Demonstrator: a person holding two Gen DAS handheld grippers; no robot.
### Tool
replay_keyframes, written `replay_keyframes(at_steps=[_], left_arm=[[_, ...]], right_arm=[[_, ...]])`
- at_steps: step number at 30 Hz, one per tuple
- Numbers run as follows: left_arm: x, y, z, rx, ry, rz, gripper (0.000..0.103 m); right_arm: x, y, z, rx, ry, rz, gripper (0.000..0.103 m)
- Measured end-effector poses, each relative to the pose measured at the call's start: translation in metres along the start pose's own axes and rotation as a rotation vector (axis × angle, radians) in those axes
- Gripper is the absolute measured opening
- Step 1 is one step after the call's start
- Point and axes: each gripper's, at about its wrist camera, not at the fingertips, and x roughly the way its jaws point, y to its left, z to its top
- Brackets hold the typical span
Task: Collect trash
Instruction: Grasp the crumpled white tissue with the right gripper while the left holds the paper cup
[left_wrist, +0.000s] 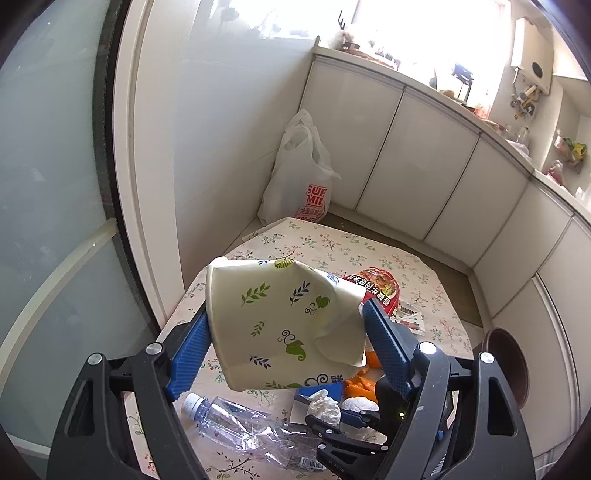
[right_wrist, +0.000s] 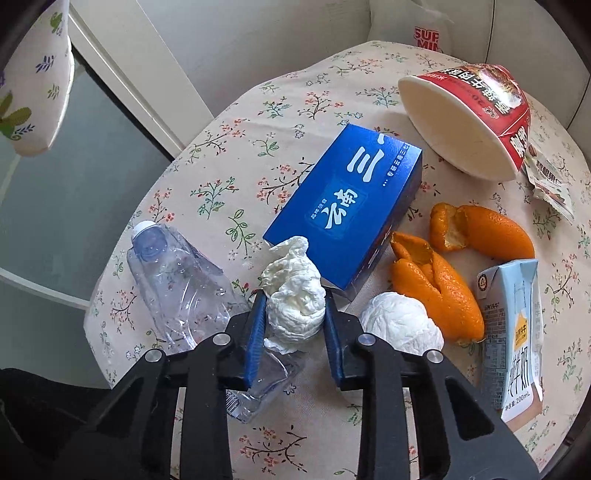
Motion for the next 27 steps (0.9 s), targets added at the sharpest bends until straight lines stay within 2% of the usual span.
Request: replay_keyframes(at_steps=[7, 18, 27], left_arm=[[0.001, -0.007, -0.001, 0.007, 0.001, 0.001, 0.078], [0.009, -0.025, -0.006, 0.026, 0.011, -0.015, 0.078], [0.023, -0.05, -0.012, 0.042, 0.026, -0.032, 0.078]], right_arm=[[-0.021, -0.004, -0.007, 0.014, -0.035, -0.001, 0.027], [-0.091, -0.035, -0.02, 0.071, -0.189, -0.016, 0.027], [-0.162, -0.099, -0.03, 0.191, -0.358, -0.123, 0.028]])
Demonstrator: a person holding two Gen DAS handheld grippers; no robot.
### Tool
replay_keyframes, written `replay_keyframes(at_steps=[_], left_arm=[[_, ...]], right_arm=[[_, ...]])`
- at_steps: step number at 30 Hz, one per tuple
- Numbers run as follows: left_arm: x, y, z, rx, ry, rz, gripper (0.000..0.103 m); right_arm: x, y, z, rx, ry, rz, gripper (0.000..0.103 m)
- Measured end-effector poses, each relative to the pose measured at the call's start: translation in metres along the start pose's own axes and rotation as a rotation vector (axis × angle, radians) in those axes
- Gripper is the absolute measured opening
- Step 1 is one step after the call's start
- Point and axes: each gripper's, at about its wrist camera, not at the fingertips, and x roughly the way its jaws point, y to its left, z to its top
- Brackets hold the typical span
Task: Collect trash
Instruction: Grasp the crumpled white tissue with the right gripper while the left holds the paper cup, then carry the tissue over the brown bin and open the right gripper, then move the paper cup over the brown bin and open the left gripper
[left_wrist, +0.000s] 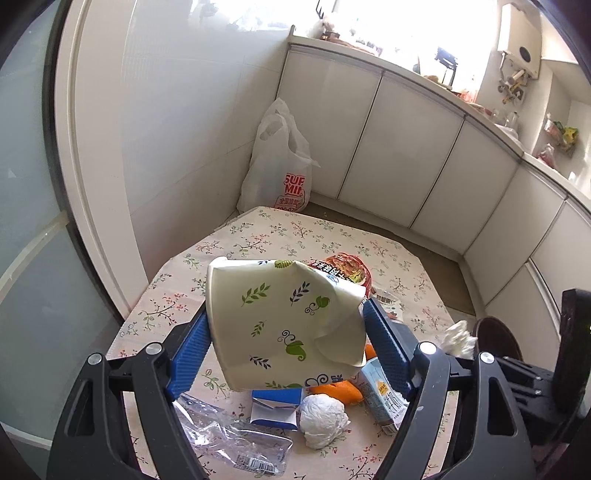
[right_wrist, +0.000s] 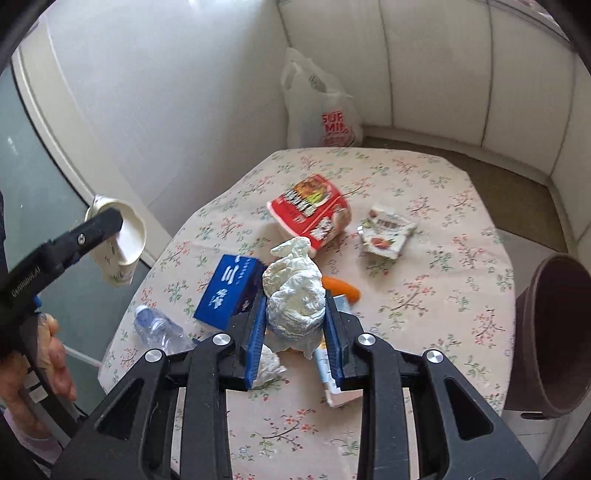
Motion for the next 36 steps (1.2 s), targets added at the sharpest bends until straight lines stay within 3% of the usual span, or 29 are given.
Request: replay_keyframes(at_steps=[9, 17, 18, 20, 23, 25, 27, 30, 36], left_arm=[[0.015, -0.027, -0.006, 0.031, 0.024, -0.027, 0.078], [0.029, -0.06, -0.018, 0.07, 0.052, -0.055, 0.078], [0.032, -0.066, -0.02, 0.076, 0.056, -0.061, 0.078], [0.036, -0.08, -0.023, 0.092, 0.067, -0.08, 0.078], [0.042, -0.103, -0.028, 0.118, 0.075, -0.112, 0.078], [0.045, -0.12, -0.032, 0.131, 0.072, -0.146, 0.078], [0.048, -0.139, -0.035, 0.148, 0.07, -0.182, 0.078], [0.058, -0.173, -0.04, 0.18, 0.096, -0.238, 0.078], [0.084, -0.252, -0.042, 0.148, 0.188, -0.387, 0.078]], right_arm=[[-0.054, -0.107, 0.003, 0.182, -0.159, -0.231, 0.029], [-0.072, -0.194, -0.021, 0.386, -0.237, -0.634, 0.033], [-0.075, -0.201, -0.023, 0.406, -0.24, -0.679, 0.049], [-0.082, -0.208, -0.028, 0.437, -0.257, -0.732, 0.068], [-0.1, -0.212, -0.033, 0.438, -0.292, -0.806, 0.069], [-0.115, -0.213, -0.036, 0.442, -0.325, -0.848, 0.078], [-0.135, -0.216, -0.042, 0.459, -0.37, -0.897, 0.095], [-0.163, -0.222, -0.051, 0.479, -0.426, -0.96, 0.096], [-0.2, -0.263, -0.075, 0.554, -0.398, -0.979, 0.096]])
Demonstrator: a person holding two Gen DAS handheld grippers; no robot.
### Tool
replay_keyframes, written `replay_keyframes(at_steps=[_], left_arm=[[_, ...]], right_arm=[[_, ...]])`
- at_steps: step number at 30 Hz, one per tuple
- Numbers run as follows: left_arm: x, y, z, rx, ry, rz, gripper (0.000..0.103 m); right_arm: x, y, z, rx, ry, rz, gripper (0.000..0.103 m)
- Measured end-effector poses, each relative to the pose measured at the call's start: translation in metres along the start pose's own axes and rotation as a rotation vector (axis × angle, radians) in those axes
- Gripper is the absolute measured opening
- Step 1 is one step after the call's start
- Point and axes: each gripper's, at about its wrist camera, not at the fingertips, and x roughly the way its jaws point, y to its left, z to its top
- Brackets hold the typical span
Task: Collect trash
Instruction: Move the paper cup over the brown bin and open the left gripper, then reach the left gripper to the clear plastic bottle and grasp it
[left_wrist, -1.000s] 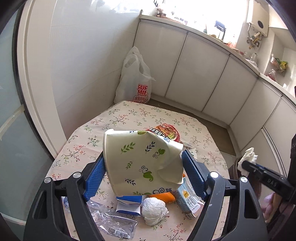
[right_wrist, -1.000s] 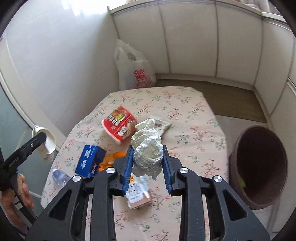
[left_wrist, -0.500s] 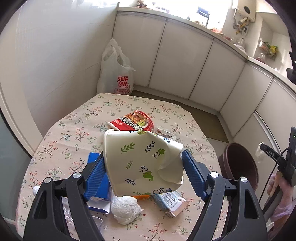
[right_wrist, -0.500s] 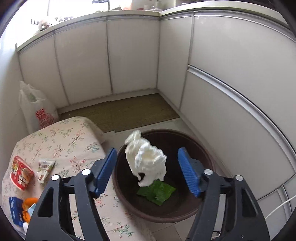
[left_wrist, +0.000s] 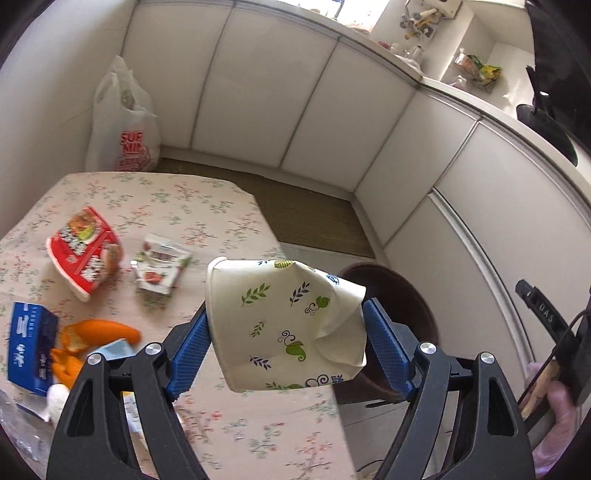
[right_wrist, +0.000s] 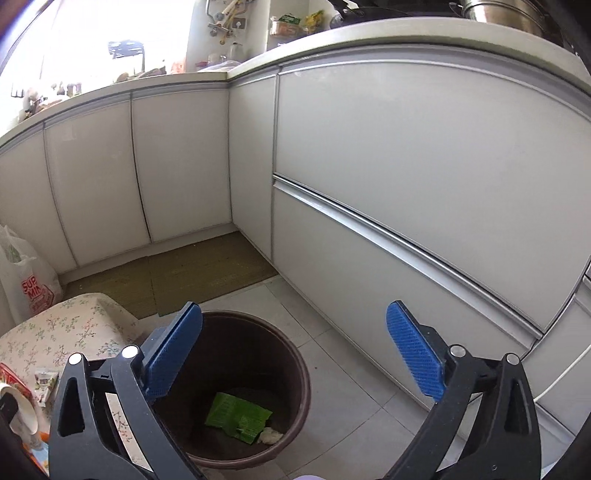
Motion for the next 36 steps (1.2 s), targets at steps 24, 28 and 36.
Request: replay_keyframes(at_steps=[24, 28, 36], left_arm=[[0.125, -0.144, 0.001, 0.105, 0.198, -0.119, 0.08], [0.122, -0.139, -0.002, 0.097, 0.211, -0.131, 0.083], [0.064, -0.101, -0.016, 0.151, 0.198, -0.056, 0.083]], right_arm=[[0.028, -0.086, -0.002, 0.082, 0.173, -0.037, 0.096], [0.03, -0.083, -0.004, 0.083, 0.19, -0.028, 0.096], [0.027, -0.051, -0.005, 0.036, 0.205, 0.047, 0.096]])
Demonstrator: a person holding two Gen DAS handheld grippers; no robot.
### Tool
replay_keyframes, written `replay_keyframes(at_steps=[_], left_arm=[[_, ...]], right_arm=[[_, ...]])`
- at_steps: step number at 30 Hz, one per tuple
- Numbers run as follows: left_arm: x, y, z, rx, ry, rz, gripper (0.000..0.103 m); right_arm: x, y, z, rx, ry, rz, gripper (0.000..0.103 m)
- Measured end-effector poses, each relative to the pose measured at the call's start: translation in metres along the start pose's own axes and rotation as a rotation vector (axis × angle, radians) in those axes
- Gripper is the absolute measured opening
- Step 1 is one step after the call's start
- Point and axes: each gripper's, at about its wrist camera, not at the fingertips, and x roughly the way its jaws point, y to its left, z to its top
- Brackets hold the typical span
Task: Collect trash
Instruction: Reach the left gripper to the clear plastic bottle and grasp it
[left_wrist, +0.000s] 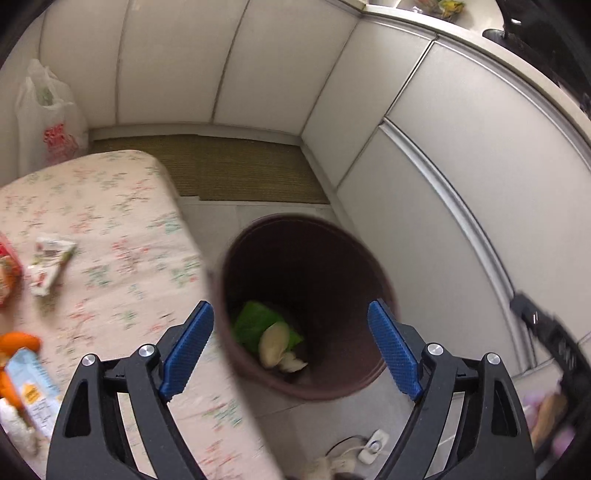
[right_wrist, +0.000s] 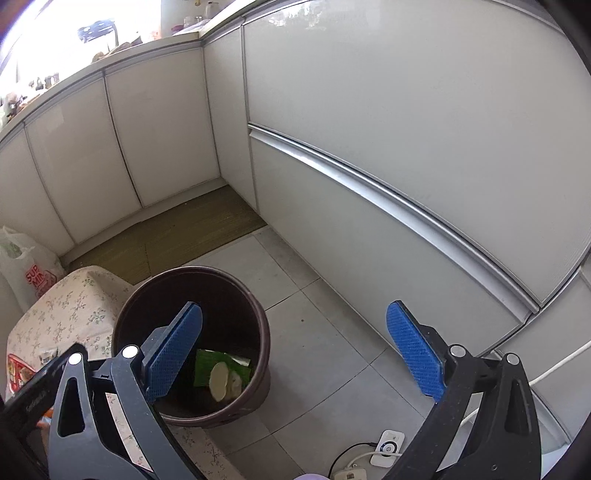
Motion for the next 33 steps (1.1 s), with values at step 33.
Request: replay_keyframes(at_steps=[33], left_arm=[[-0.211, 0.394, -0.218, -1.137, -0.043, 0.284, 0.083]], right_arm=[[-0.074, 0.254, -0.13, -0.523, 0.125, 0.413, 0.096]])
